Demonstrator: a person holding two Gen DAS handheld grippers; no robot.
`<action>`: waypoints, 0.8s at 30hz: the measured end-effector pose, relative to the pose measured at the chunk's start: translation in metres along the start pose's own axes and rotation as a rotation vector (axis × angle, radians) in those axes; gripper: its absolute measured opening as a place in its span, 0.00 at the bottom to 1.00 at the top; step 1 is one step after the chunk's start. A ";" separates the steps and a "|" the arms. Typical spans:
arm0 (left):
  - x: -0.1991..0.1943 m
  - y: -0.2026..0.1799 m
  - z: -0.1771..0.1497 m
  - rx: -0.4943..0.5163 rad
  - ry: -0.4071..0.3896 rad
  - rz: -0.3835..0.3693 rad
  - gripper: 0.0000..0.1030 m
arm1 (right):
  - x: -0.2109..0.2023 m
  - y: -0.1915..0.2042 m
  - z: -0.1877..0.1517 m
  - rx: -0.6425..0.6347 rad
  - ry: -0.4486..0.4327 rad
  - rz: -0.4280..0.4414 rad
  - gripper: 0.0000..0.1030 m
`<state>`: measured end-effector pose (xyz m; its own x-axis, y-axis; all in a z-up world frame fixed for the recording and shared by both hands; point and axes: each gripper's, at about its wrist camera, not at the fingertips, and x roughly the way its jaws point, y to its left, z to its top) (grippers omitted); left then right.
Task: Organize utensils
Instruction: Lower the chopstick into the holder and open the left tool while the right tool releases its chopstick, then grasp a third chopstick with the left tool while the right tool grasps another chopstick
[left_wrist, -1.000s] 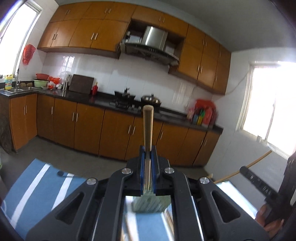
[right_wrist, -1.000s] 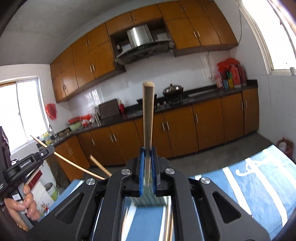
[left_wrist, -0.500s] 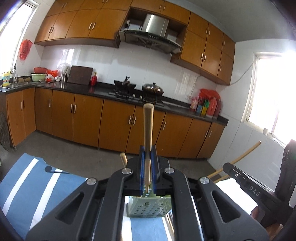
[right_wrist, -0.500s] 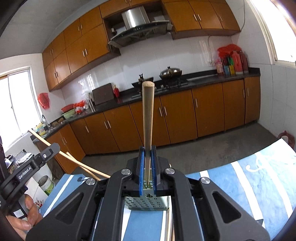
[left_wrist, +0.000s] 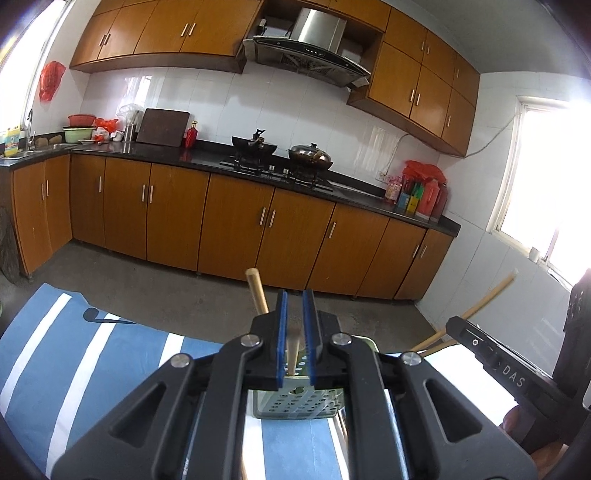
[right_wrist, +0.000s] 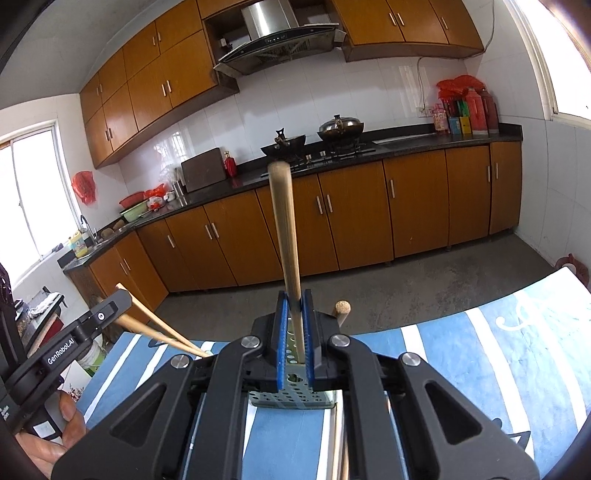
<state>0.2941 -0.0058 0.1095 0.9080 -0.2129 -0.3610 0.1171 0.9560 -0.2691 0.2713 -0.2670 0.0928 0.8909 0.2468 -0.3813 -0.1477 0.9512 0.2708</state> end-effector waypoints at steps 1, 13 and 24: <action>-0.002 0.001 0.001 -0.002 -0.005 -0.001 0.14 | -0.004 0.000 0.001 -0.003 -0.009 -0.002 0.10; -0.068 0.021 -0.005 -0.010 -0.056 0.032 0.24 | -0.071 -0.029 -0.015 -0.008 -0.085 -0.090 0.27; -0.064 0.075 -0.107 0.029 0.219 0.181 0.28 | -0.015 -0.072 -0.136 -0.001 0.326 -0.186 0.27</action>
<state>0.2017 0.0584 0.0169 0.8068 -0.0740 -0.5862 -0.0245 0.9871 -0.1583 0.2103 -0.3137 -0.0416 0.7190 0.1156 -0.6853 0.0033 0.9855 0.1697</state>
